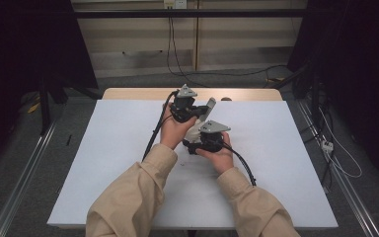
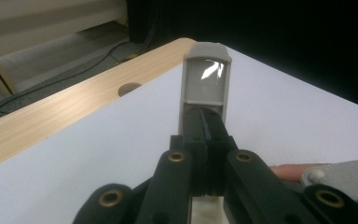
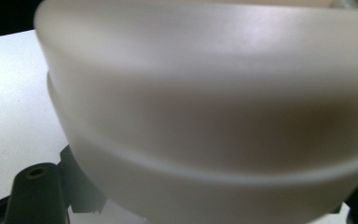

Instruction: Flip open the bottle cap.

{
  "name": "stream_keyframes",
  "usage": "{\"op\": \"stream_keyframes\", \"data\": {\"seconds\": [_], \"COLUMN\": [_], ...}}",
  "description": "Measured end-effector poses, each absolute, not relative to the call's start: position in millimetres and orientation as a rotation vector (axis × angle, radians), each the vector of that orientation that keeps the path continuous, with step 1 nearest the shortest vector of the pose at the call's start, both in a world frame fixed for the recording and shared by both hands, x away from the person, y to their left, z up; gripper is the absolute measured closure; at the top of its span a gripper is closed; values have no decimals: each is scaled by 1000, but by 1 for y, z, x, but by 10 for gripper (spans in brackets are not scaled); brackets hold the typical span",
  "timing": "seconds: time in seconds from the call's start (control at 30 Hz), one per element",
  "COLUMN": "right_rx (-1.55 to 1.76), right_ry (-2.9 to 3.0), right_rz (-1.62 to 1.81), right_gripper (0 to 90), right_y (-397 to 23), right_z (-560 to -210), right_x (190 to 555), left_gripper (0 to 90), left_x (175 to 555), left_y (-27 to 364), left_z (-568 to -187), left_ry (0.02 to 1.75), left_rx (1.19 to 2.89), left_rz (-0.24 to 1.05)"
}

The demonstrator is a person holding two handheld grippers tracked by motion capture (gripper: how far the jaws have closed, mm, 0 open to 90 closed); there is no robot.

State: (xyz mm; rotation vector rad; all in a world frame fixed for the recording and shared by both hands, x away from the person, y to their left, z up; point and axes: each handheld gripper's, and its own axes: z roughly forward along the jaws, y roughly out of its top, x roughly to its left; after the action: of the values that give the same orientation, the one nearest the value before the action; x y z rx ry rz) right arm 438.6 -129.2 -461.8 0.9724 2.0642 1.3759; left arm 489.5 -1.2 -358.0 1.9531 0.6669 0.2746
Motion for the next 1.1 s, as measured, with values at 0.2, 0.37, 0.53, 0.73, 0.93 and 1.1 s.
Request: {"op": "stream_keyframes", "data": {"seconds": [0.2,0.37,0.53,0.73,0.93,1.1], "right_rx": [971,970,968,967,968,966], "right_ry": [2068,2070,2071,2072,2073,2074], "right_rz": [1374,1372,1371,1370,1368,1369], "right_gripper": [188,188,188,189,189,189], "right_y": [-129,-129,-129,-129,-129,-130], "right_z": [-462,-462,-462,-462,-462,-462], "right_x": [439,439,439,438,438,438], "left_gripper": [900,900,900,900,900,900], "left_x": [491,492,494,495,495,496], "left_y": [-2,-4,-5,-6,-7,-8], "left_z": [-360,-362,-364,-365,-367,-369], "left_ry": [679,679,677,678,678,678], "left_rx": [1946,1954,1957,1967,1971,1977], "left_rz": [254,253,245,242,244,246]}}
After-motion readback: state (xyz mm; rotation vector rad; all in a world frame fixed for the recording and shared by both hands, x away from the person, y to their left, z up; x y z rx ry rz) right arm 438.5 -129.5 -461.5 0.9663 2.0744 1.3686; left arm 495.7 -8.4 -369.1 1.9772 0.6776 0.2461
